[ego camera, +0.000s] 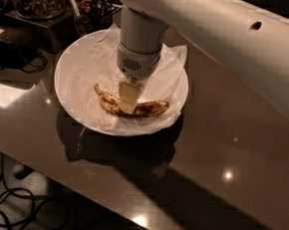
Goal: Pick banana from white bowl
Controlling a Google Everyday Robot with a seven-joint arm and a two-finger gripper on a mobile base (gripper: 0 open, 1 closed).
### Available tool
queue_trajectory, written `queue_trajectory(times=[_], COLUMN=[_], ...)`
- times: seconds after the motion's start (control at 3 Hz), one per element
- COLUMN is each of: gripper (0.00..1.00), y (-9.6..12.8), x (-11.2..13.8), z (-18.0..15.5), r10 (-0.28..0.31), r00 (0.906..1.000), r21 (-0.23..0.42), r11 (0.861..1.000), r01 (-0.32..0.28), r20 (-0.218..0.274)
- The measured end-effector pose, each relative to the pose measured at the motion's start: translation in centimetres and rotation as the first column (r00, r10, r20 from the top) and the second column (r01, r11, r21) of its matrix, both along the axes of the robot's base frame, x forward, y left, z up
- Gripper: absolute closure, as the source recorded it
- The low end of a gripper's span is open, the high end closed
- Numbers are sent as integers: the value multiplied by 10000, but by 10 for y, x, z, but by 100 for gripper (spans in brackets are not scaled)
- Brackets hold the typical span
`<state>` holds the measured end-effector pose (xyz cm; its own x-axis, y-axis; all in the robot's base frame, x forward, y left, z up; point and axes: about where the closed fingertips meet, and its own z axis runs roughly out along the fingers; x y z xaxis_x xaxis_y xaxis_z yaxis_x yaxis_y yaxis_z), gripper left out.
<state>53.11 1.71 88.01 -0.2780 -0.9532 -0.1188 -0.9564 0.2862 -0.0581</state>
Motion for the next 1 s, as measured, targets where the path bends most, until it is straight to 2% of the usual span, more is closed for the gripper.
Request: queue_trajectory(times=[0.67,1.0], gripper=[53,55], y=[8,10], x=[7,7], z=[-16,-32], r10=[250,349], r00=[9997,9994], r21=[-665,-930], r11=[9975,9950], r01=[-243,-354], r20=[87,-75])
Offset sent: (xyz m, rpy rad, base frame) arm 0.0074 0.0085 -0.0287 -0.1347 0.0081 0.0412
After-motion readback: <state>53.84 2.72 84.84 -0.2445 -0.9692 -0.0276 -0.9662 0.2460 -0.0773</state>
